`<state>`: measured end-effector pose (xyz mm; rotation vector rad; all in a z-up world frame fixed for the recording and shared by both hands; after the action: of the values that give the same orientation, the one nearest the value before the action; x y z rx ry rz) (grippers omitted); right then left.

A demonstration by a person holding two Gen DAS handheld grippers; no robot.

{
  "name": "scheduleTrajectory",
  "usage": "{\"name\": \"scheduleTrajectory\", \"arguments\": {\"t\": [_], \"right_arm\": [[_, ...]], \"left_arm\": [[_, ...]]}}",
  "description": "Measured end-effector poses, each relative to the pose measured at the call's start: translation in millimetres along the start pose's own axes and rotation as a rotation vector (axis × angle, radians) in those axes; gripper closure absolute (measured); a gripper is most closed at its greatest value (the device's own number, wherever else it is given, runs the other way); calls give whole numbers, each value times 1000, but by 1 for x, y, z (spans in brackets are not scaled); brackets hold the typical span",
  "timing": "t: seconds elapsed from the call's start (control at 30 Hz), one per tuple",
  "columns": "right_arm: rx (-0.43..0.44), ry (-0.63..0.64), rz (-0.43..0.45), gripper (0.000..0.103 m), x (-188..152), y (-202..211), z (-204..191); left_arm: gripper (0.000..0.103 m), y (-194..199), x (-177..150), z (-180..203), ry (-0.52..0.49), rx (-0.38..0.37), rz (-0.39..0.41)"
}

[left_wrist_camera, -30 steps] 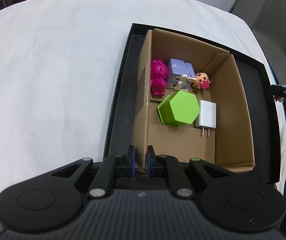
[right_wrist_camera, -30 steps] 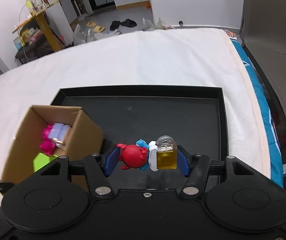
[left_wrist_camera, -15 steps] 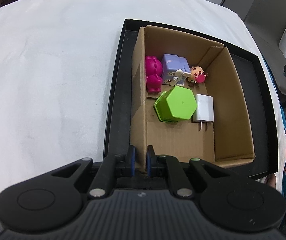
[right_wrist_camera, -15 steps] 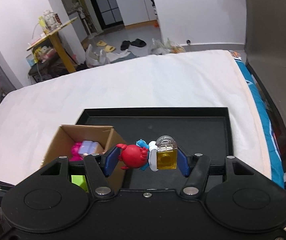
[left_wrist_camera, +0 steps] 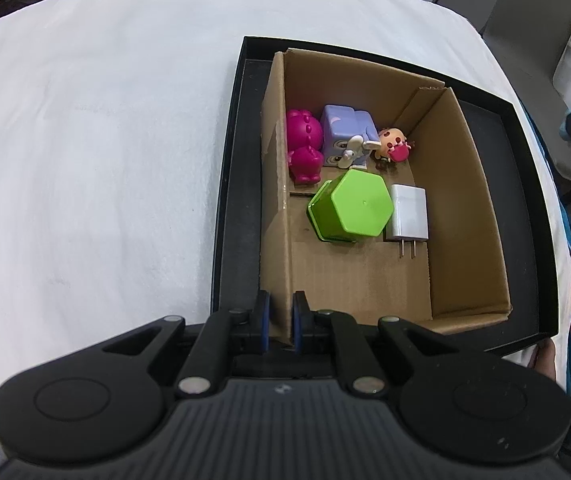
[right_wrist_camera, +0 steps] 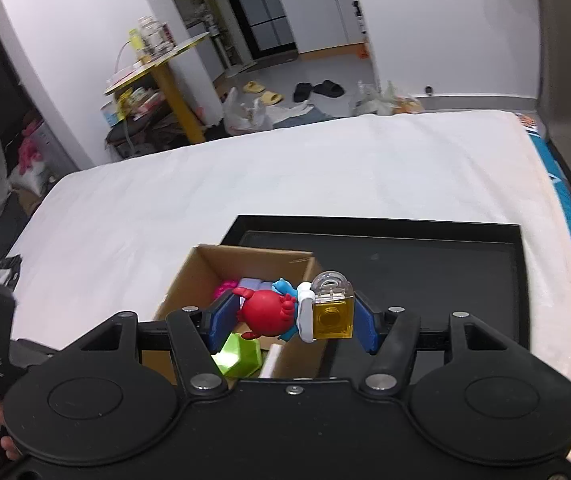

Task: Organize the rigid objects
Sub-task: 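Lift and carry the red figure with the right gripper over the box, then open the right gripper to drop the red figure into the box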

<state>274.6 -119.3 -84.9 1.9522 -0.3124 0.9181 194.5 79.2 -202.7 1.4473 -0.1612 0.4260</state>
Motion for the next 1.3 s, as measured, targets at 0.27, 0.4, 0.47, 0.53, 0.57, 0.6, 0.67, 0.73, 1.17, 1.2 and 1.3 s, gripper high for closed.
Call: {"name": "scheduleTrajectory", "arguments": {"t": [0.27, 0.4, 0.47, 0.53, 0.57, 0.6, 0.67, 0.73, 1.17, 1.2, 1.3], "right_arm": [[39, 55, -35, 44, -11, -11, -27], [42, 73, -57, 44, -20, -18, -37], [43, 84, -65, 44, -23, -22, -41], [45, 96, -76, 44, -27, -27, -45], [40, 103, -80, 44, -28, -28, -46], [33, 112, -82, 44, -29, -30, -48], [28, 121, -87, 44, -32, -35, -51], [26, 119, -97, 44, -35, -39, -51], [31, 58, -133, 42, -41, -45, -46], [33, 52, -132, 42, -40, -43, -45], [40, 33, -129, 42, -35, -37, -44]], "left_arm": [[93, 0, -1, 0, -5, -3, 2], [93, 1, -1, 1, -7, -3, 2], [93, 1, -1, 1, -7, -4, 3], [93, 1, -1, 0, -7, -6, 4], [93, 1, -1, 0, -6, -8, 4], [93, 1, -1, 0, -4, -9, 5], [93, 1, -1, -1, -2, -8, 5], [93, 1, -1, -1, 2, -7, 5], [92, 3, -2, -1, 14, -6, 15], [92, 3, -2, -2, 16, -9, 16], [92, 4, -2, -2, 17, -5, 17]]}}
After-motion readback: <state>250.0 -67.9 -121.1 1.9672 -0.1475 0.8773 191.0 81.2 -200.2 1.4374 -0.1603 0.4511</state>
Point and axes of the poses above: each gripper's, at about its wrist camera, not at the fingertips, and y roughly against the way its jaws point, z to its right, x to its top, the point moved 8 cm from there along -y, roughly the way its jaws point, and after that the axes turned 4 degrees about z, right-handed, at the moved point
